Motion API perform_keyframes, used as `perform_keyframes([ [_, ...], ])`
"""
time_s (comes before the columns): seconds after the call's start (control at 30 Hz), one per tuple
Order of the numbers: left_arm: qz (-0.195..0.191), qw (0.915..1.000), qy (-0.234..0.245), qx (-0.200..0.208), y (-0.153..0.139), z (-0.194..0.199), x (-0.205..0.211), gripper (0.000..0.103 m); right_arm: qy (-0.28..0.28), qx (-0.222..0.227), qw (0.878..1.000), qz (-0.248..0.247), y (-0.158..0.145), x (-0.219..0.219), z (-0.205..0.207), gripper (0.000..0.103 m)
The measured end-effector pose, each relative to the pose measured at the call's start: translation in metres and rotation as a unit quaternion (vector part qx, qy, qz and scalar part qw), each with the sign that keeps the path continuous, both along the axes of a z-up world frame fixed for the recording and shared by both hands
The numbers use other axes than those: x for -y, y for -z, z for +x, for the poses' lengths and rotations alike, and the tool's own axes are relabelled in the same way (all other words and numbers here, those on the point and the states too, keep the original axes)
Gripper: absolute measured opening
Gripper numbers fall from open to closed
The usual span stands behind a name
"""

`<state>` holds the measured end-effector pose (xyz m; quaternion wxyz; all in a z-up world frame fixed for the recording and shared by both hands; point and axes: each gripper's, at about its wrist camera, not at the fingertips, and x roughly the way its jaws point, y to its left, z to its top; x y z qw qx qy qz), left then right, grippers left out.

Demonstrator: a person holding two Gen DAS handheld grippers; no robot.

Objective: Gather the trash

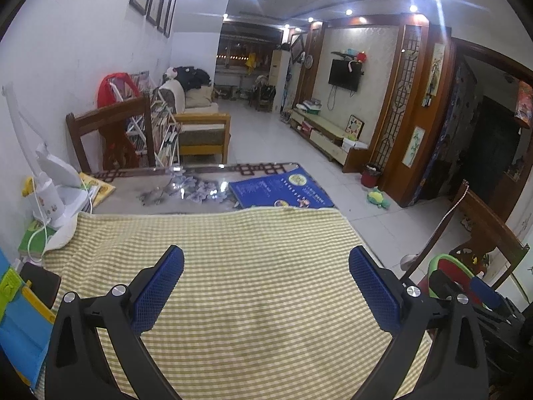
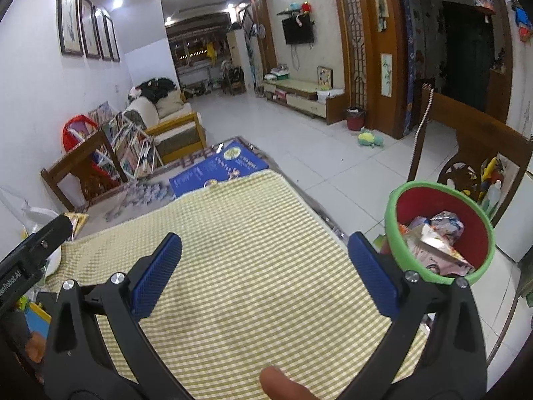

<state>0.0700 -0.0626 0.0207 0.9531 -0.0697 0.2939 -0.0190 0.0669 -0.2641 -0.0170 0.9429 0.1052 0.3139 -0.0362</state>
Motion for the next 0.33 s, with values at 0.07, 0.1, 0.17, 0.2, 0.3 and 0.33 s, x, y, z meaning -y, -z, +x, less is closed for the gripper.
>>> perform_keyframes([
  [0.07, 0.002, 0.9999, -0.008, -0.012, 0.014, 0.008, -0.008, 0.095, -0.014, -0.028, 1.000, -0.004, 0.016, -0.004, 0.018, 0.098],
  [0.1, 0.010, 0.9996, -0.015, -0.020, 0.023, 0.013, -0.015, 0.095, -0.022, -0.041, 0.999, -0.006, 0.026, -0.005, 0.027, 0.098],
  [0.17, 0.039, 0.9973, -0.042, -0.046, 0.047, 0.023, -0.030, 0.095, -0.034, -0.062, 0.997, -0.012, 0.044, -0.007, 0.043, 0.098],
  [0.2, 0.052, 0.9953, -0.056, -0.060, 0.060, 0.028, -0.038, 0.095, -0.042, -0.075, 0.996, -0.017, 0.056, -0.008, 0.055, 0.098],
  [0.3, 0.074, 0.9866, -0.103, -0.103, 0.098, 0.038, -0.072, 0.095, -0.051, -0.111, 0.992, -0.037, 0.094, -0.009, 0.087, 0.098],
  [0.33, 0.078, 0.9825, -0.119, -0.120, 0.112, 0.041, -0.086, 0.095, -0.054, -0.117, 0.991, -0.044, 0.105, -0.010, 0.095, 0.098],
])
